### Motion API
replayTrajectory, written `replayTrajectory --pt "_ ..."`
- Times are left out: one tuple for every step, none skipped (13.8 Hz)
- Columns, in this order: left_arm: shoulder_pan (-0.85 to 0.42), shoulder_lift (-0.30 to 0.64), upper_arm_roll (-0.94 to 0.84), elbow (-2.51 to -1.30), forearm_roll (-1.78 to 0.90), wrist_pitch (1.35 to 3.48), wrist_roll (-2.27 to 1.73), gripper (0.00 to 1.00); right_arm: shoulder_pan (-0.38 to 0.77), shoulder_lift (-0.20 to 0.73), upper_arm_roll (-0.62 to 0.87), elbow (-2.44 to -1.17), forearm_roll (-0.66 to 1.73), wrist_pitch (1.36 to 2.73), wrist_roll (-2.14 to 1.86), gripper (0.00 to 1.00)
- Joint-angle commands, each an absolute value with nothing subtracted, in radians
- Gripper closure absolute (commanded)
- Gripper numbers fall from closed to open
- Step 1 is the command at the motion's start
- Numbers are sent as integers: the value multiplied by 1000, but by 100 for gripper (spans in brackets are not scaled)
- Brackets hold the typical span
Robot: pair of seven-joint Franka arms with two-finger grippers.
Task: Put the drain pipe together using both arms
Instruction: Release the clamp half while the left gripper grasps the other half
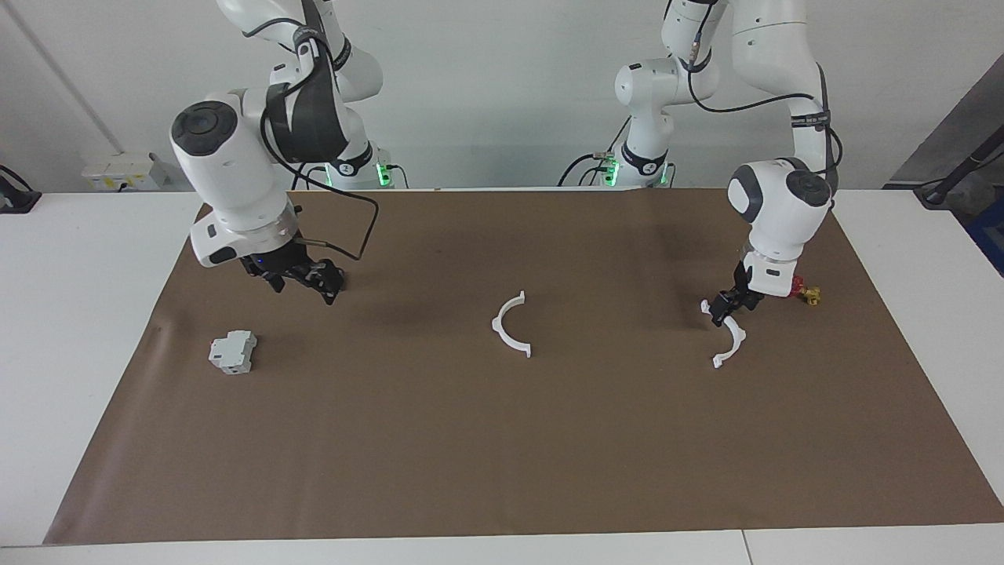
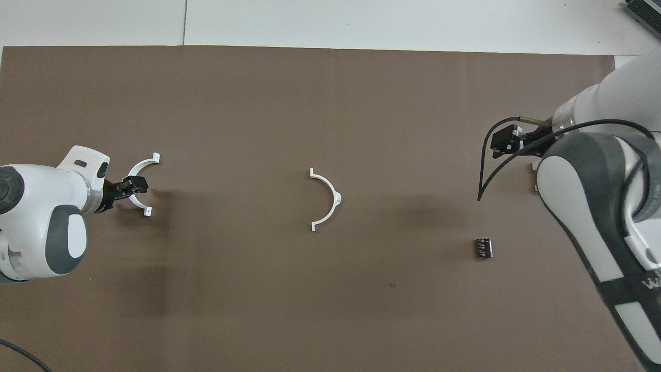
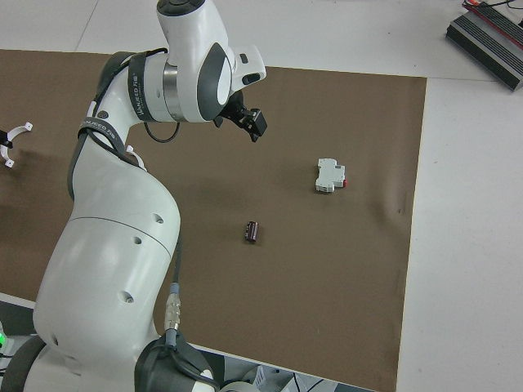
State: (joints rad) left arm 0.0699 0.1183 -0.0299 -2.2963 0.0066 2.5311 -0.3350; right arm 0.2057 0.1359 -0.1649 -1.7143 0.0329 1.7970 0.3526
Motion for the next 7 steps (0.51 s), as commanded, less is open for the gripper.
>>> replayTrajectory --pt "48 106 -26 -2321 -6 2560 -370 31 119 89 -150 -1746 25 1737 267 0" --pt "48 107 -26 -2321 -6 2562 -379 39 80 86 -150 -1747 25 1717 211 0" --pt "46 107 -26 -2321 -6 2562 -388 47 49 80 -150 -1747 23 1703 160 0" --pt "35 107 -26 -2321 -6 2565 -405 54 19 74 -150 -1747 21 1691 119 0" --pt "34 107 -26 -2321 -6 2569 -411 55 2 58 -150 -1746 20 1684 83 0" --pt "34 107 -26 -2322 -6 2569 -411 55 0 40 -150 -1740 8 1675 62 0" --pt "34 107 -26 -2322 -5 2569 -410 55 2 23 -149 -1732 6 1660 52 0"
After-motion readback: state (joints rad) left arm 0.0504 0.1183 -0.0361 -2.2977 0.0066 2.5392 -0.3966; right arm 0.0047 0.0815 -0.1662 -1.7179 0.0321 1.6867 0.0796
